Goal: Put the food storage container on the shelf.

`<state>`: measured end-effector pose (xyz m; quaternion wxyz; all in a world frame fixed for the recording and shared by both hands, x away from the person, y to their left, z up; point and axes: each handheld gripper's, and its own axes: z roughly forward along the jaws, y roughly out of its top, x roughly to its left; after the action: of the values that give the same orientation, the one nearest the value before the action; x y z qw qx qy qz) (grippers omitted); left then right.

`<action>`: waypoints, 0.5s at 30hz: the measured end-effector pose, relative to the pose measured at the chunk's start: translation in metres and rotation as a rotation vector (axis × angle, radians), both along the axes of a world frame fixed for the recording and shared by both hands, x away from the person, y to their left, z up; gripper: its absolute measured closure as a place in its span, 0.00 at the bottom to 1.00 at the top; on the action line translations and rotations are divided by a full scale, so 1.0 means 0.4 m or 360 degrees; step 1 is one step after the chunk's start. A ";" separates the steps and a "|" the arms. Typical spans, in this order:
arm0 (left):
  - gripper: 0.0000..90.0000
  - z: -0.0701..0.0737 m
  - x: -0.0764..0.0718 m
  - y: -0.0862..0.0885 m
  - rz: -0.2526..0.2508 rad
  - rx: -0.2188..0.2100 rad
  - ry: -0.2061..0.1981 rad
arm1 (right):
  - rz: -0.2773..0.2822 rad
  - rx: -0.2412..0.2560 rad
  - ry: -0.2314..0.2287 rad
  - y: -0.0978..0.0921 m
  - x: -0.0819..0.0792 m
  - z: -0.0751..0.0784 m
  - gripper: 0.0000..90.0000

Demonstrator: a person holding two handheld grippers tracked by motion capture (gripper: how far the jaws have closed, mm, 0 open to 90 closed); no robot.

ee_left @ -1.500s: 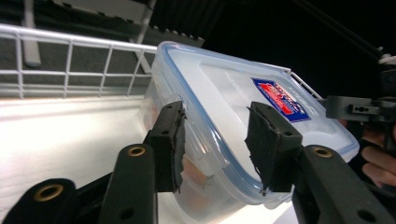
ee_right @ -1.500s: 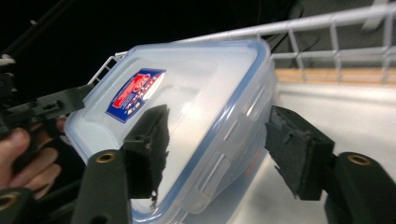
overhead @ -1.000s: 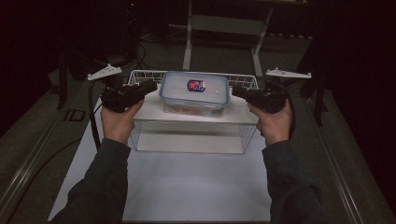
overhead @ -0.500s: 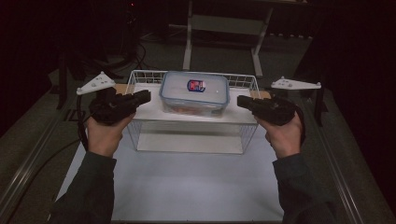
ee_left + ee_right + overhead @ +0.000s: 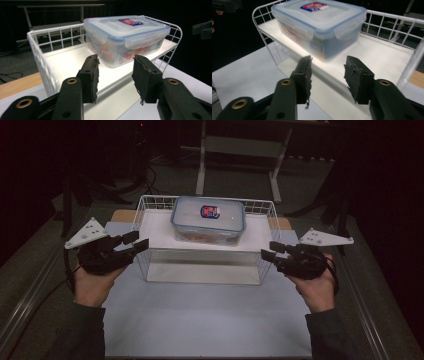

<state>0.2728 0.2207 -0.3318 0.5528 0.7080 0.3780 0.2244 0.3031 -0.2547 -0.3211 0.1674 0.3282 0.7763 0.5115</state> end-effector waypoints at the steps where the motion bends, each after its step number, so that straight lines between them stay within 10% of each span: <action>1: 0.58 -0.012 -0.005 0.014 0.0010 -0.0003 0.0008 | -0.0001 -0.0004 -0.0011 -0.005 -0.004 -0.005 0.56; 15: 0.48 -0.122 -0.077 0.101 0.0081 0.0012 -0.0045 | -0.0090 -0.0018 -0.0104 -0.087 -0.071 -0.098 0.40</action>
<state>0.2420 0.2612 -0.3805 0.5495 0.6970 0.3871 0.2497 0.2749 -0.2893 -0.3604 0.2088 0.3322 0.7636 0.5127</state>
